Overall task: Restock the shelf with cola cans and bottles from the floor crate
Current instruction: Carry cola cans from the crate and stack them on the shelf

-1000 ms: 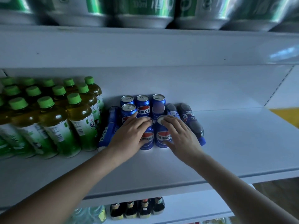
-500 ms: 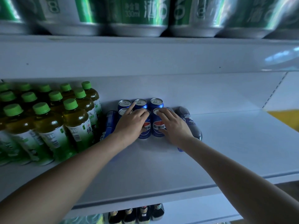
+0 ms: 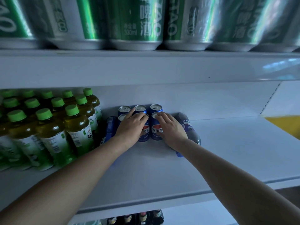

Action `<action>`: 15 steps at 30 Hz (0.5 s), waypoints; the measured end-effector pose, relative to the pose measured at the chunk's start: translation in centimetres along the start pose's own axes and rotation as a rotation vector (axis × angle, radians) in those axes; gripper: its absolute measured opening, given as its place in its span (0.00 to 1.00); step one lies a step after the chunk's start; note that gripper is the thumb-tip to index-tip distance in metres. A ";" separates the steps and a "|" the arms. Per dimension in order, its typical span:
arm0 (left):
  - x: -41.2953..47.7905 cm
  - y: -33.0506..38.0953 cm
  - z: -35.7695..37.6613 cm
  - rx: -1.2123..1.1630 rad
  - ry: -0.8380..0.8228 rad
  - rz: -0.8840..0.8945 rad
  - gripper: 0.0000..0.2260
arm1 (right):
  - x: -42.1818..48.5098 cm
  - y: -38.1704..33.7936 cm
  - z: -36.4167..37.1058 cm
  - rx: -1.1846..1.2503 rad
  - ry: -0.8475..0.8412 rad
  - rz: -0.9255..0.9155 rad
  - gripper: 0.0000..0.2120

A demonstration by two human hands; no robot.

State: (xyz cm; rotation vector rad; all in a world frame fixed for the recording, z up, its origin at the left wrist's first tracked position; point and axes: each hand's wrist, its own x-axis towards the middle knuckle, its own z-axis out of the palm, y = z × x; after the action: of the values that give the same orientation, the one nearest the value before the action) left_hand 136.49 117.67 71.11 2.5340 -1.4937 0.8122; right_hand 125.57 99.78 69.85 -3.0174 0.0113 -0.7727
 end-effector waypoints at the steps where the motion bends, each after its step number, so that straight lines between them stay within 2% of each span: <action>1: 0.2 0.3 -0.4 0.005 -0.019 0.002 0.26 | 0.1 -0.2 -0.2 -0.014 -0.015 0.001 0.33; 5: 0.7 1.5 -1.9 0.009 -0.087 -0.015 0.19 | 1.0 -1.1 -1.9 -0.040 -0.081 0.033 0.31; 8: 0.1 2.0 -2.6 -0.118 -0.098 -0.075 0.27 | 0.2 -2.0 -3.2 0.075 -0.052 0.088 0.31; 11: -2.0 2.9 -3.8 -0.453 0.042 -0.193 0.27 | -2.2 -3.3 -4.7 0.356 -0.006 0.205 0.27; 13: -3.9 4.1 -5.1 -0.691 0.143 -0.293 0.22 | -4.4 -4.4 -6.0 0.514 0.049 0.285 0.19; 15: -5.9 5.7 -6.6 -0.863 0.175 -0.381 0.16 | -6.9 -5.5 -7.4 0.736 0.108 0.380 0.11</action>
State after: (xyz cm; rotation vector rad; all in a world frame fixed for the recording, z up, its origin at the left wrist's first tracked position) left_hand 126.89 121.59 72.80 1.9182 -0.9500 0.2313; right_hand 115.98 105.19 73.18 -2.1893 0.2376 -0.6985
